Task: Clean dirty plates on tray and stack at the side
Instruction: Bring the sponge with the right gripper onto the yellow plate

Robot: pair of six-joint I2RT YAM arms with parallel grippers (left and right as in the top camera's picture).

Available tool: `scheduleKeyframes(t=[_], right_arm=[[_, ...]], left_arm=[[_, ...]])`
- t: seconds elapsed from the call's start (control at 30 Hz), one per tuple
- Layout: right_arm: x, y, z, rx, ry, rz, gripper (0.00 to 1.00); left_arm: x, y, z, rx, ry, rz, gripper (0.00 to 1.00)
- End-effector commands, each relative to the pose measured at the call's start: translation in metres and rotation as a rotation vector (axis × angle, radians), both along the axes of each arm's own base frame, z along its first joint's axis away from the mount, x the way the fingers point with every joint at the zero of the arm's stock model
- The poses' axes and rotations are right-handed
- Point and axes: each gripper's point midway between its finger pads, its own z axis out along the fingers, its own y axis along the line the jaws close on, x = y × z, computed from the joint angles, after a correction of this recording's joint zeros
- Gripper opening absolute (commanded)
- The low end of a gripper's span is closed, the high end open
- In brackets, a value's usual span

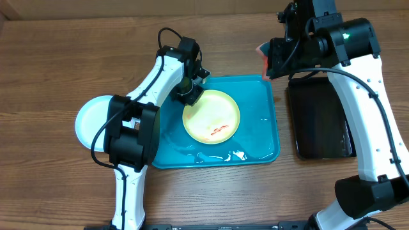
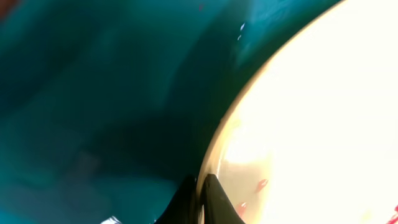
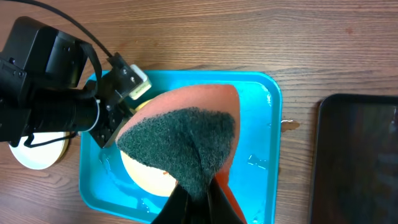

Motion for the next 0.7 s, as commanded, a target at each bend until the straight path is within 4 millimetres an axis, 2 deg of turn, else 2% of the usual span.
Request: scheduleKeyframes(t=[0.0,0.07,0.1,0.13,0.23,0.53,0.67], right_arm=[[0.0,0.004,0.0,0.023,0.003,0.01,0.04],[-0.001,0.008,-0.003,0.04,0.015,0.021,0.04],[-0.002,0.012,-0.008,0.055,0.027,0.032,0.04],[-0.002,0.015,-0.012,0.064,0.035,0.033,0.04],[-0.002,0.024,-0.028,0.079,0.064,0.017,0.04],[-0.012,0.056,-0.09,0.121,0.168,-0.004,0.04],[-0.021,0.073,-0.112,0.134,0.208,-0.002,0.04]], left_arm=[[-0.011,0.013,0.001,0.039,0.071,0.285,0.04],[-0.025,0.021,0.003,0.08,0.142,0.486,0.04],[-0.038,0.027,0.005,0.127,0.198,0.676,0.04],[-0.046,0.03,0.006,0.159,0.23,0.777,0.04],[-0.06,0.034,0.01,0.22,0.28,0.931,0.04],[-0.06,0.024,0.009,0.209,0.267,0.881,0.04],[-0.047,0.021,0.006,0.165,0.224,0.832,0.04]])
